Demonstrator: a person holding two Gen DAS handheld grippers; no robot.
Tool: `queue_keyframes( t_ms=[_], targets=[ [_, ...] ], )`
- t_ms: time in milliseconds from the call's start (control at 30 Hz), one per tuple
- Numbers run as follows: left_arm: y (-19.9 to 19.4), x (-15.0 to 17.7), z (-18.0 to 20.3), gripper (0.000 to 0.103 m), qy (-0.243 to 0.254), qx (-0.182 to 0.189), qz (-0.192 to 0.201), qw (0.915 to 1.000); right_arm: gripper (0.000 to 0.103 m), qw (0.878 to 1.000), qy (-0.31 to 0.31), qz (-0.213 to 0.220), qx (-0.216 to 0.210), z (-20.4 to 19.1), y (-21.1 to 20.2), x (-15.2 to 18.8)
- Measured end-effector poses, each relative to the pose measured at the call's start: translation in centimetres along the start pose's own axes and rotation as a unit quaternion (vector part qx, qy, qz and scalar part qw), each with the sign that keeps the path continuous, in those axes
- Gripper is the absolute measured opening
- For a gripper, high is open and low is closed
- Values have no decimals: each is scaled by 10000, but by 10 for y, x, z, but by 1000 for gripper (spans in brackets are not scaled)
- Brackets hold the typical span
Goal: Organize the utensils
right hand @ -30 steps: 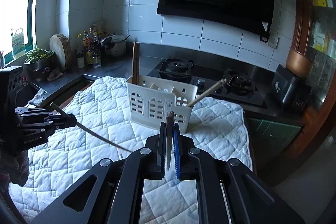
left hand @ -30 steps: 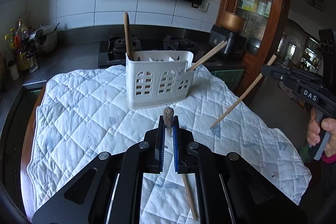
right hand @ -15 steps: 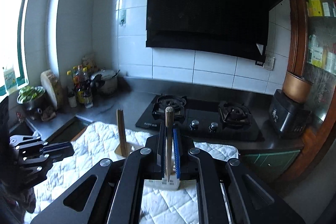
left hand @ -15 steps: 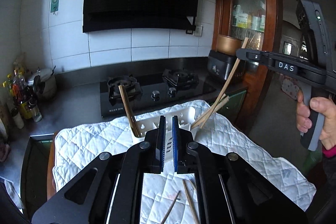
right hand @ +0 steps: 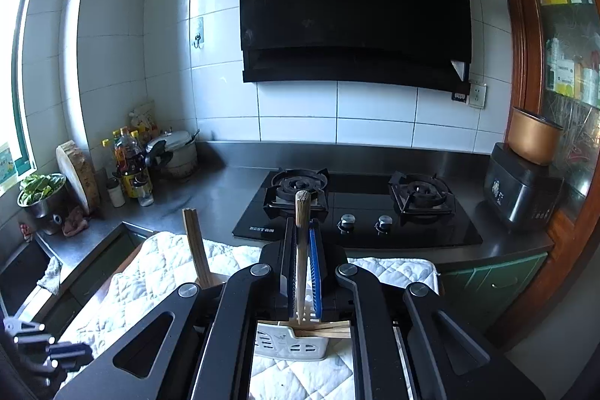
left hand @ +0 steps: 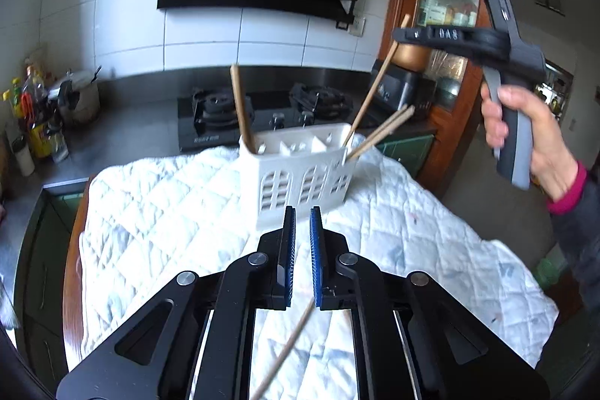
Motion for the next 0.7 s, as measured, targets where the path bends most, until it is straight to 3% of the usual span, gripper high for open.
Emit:
queue_keyframes(
  t_ms=[167,233,500,700],
  targets=[
    [9,63,-16,14,-188,118,-466,9987,7,9999,41,-142,-58,-1,14,12],
    [11,86,-21,42,-189,91,-585,9981,7,9998,-5,-208,-57,-2,19,18],
    [26,156,-30,41,109,13,-1178,9930,7,9992,-80,-383,-11,-4,30,36],
    [36,179,-40,40,211,-84,-1521,9881,7,9990,-162,-414,10,-8,31,39]
  ],
)
Point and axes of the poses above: each gripper's, at about its wrist camera, not at the fingertips, and y roughly the way its jaws point, z to its right, x to its underside, the point moved 10 cm from there along y, roughly the way its jaws point, and after that the axes turned 4 degrees about -z, right-handed, at the moved point
